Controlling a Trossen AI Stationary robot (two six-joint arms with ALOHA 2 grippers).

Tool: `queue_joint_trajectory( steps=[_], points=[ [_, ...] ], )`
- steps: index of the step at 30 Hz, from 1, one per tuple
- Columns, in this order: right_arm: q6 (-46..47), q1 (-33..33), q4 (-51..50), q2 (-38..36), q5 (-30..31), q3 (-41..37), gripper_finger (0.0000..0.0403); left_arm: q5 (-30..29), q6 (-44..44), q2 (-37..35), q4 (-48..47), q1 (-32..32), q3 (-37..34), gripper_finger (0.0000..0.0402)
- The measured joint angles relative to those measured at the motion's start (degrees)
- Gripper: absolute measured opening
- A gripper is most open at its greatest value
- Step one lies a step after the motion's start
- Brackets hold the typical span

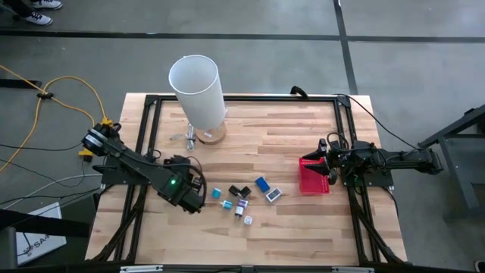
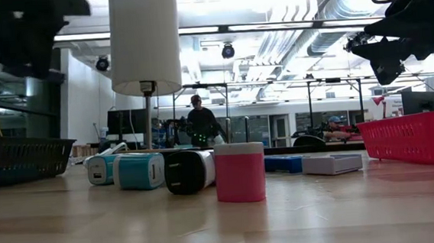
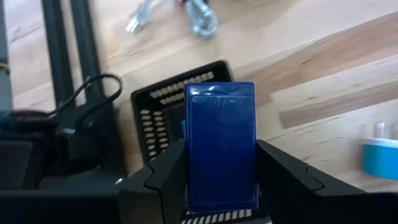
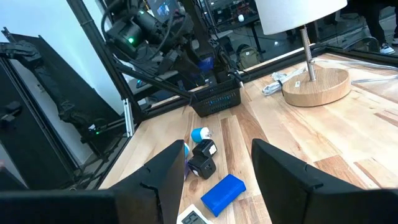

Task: Pick & Place Office items
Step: Put the bottom dark blue digital timer into the black bin

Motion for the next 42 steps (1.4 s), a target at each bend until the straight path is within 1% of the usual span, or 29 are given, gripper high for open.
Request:
queue_joint_trajectory(
  steps=[7,14,22,26,31,35,42],
  points=[
    [0.0,0.0,0.0,0.0,0.0,0.0,0.0174,1.3,-3.9,-0.2,1.2,-2.6,-3.5,0.0163],
    [0.0,0.0,0.0,0.0,0.0,0.0,0.0174,4.6,-5.6,-0.2,1.8,-3.2,-4.1,0.0163],
    [0.0,0.0,0.0,0.0,0.0,0.0,0.0174,4.5,-5.5,-0.2,2.4,-3.1,-4.1,0.0163],
    [0.0,0.0,0.0,0.0,0.0,0.0,0.0174,3.5,-5.0,-0.2,5.5,-3.1,-4.3,0.0163],
    [0.0,0.0,0.0,0.0,0.0,0.0,0.0174,3.5,-7.3,-0.2,4.2,-3.1,-4.9,0.0163],
    [0.0,0.0,0.0,0.0,0.0,0.0,0.0174,4.1,-10.1,-2.3,5.3,-4.0,-7.2,0.0163],
    [0.0,0.0,0.0,0.0,0.0,0.0,0.0174,5.0,-11.2,-9.2,15.0,-4.4,-15.7,0.0163]
  ],
)
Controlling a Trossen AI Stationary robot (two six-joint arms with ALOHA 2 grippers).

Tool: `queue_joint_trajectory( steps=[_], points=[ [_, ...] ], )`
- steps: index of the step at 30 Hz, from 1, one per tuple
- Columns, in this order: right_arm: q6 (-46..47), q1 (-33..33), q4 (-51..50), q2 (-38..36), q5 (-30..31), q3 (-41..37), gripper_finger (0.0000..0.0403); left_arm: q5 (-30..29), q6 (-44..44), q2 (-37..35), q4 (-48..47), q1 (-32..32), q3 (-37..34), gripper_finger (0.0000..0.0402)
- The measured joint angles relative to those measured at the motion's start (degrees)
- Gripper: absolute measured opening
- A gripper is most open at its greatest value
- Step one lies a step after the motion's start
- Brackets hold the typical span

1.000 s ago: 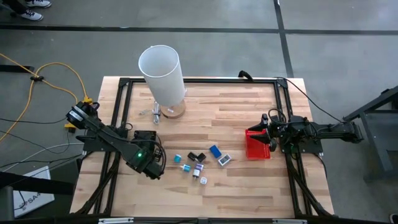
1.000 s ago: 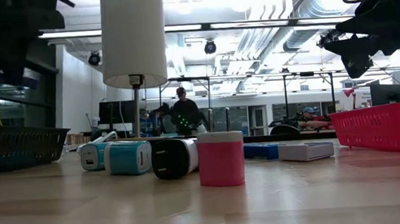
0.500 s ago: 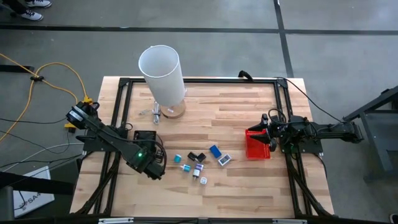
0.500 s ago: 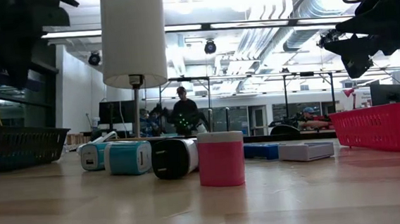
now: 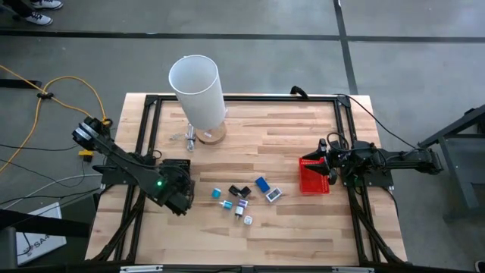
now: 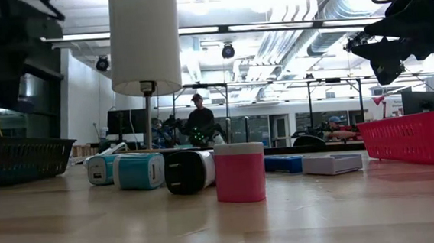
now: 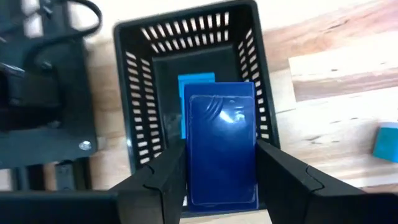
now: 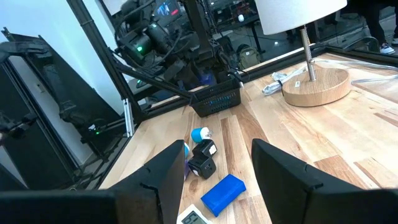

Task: Pick & Place Office items
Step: Put the bottom dark blue digital timer into the black bin

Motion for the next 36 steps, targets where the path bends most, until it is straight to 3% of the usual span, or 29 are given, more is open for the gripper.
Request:
queue_joint_trajectory(
  steps=[12,22,36],
  points=[
    [0.0,0.0,0.0,0.0,0.0,0.0,0.0174,2.9,-0.8,-5.5,10.6,0.9,-10.8,0.0163],
    [0.0,0.0,0.0,0.0,0.0,0.0,0.0174,6.9,-0.4,-5.4,17.0,3.5,-14.5,0.0163],
    [0.0,0.0,0.0,0.0,0.0,0.0,0.0174,5.4,3.0,-5.4,21.3,9.9,-17.7,0.0163]
  ],
)
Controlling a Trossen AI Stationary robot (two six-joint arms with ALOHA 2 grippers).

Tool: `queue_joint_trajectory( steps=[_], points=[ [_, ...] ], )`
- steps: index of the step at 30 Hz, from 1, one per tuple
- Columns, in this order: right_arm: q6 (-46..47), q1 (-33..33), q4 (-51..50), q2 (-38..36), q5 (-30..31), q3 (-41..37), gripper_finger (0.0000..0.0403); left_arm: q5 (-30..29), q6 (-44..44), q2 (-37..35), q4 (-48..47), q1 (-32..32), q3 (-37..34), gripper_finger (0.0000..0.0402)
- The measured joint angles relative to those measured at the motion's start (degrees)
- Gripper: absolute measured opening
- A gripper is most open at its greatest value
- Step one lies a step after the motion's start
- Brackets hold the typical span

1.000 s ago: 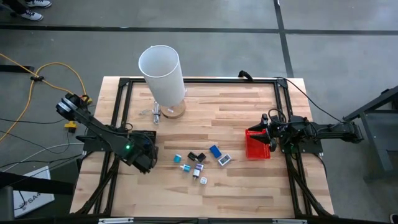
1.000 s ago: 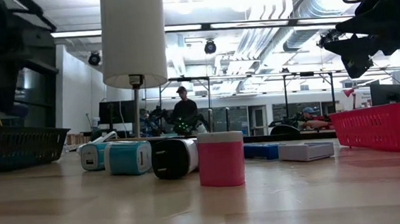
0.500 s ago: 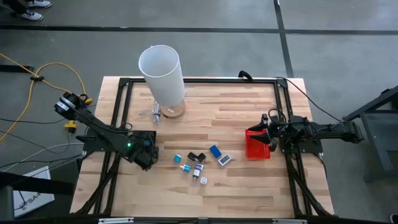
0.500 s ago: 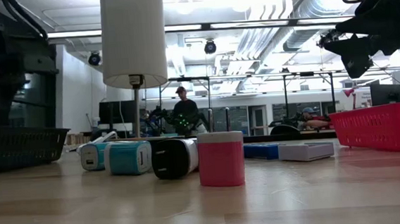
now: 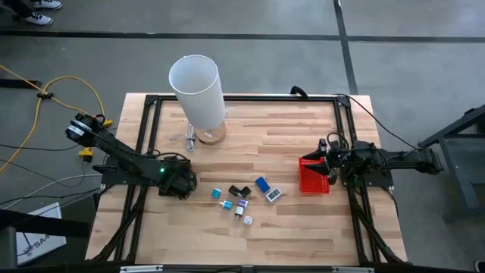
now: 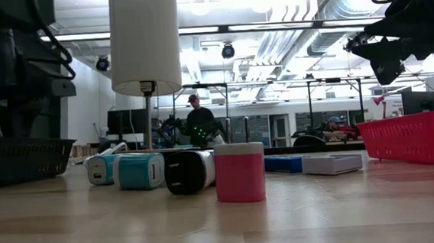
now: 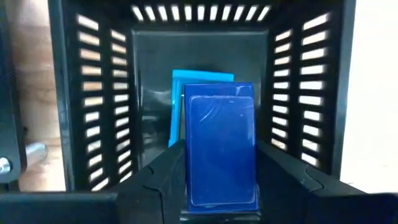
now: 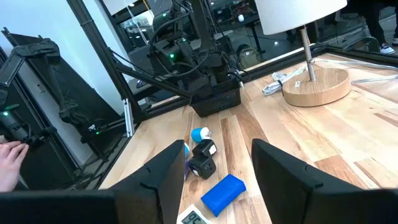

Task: Pick & Place Office items
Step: Put the bottom dark blue digital timer into the black bin

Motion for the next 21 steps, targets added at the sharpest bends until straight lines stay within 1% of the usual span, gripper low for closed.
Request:
queue_joint_trajectory(
  steps=[6,21],
  points=[
    [0.0,0.0,0.0,0.0,0.0,0.0,0.0174,0.6,1.6,0.0,-0.1,1.7,0.0,0.0163],
    [0.0,0.0,0.0,0.0,0.0,0.0,0.0174,0.3,4.2,0.0,-0.7,1.7,0.0,0.0163]
  ],
)
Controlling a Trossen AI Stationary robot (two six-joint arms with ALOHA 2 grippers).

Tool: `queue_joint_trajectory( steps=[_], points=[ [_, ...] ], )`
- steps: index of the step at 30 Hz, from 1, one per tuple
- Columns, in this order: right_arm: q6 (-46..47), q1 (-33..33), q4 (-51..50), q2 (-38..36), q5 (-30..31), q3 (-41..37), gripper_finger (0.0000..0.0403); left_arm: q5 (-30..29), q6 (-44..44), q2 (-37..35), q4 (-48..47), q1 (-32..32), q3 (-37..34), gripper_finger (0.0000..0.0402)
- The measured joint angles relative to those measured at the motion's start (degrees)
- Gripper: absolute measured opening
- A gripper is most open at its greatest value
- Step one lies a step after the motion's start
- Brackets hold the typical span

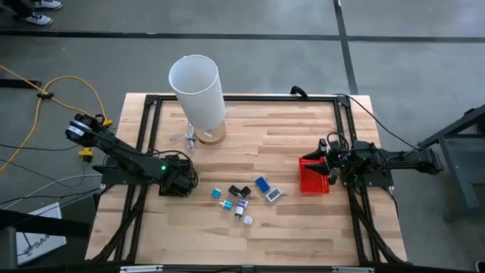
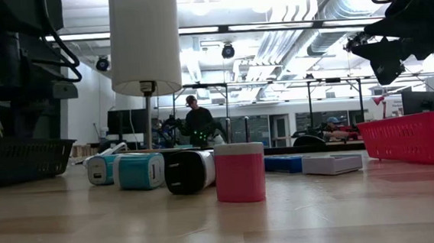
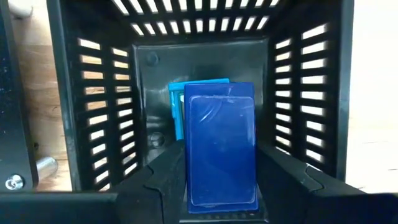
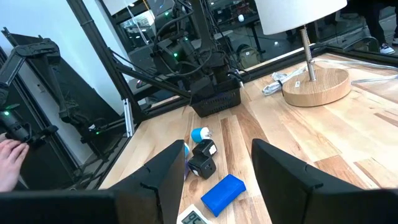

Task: Pick & Place Office items
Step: Put the bottom dark blue digital timer into the black bin

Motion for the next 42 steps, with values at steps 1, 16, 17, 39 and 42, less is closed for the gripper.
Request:
queue_joint_trajectory(
  steps=[1,16,17,39,42],
  points=[
    [0.0,0.0,0.0,0.0,0.0,0.0,0.0174,0.1,0.0,0.0,0.0,0.0,0.0,0.0163],
    [0.0,0.0,0.0,0.0,0.0,0.0,0.0174,2.5,-1.0,0.0,1.0,0.0,0.0,0.0163],
    [0.0,0.0,0.0,0.0,0.0,0.0,0.0174,2.5,-1.0,0.0,0.9,0.0,0.0,0.0163],
    [0.0,0.0,0.0,0.0,0.0,0.0,0.0174,1.8,1.4,0.0,1.9,-0.2,0.0,0.0201],
    [0.0,0.0,0.0,0.0,0.0,0.0,0.0174,1.8,1.4,0.0,1.9,-0.2,0.0,0.0202]
  ],
)
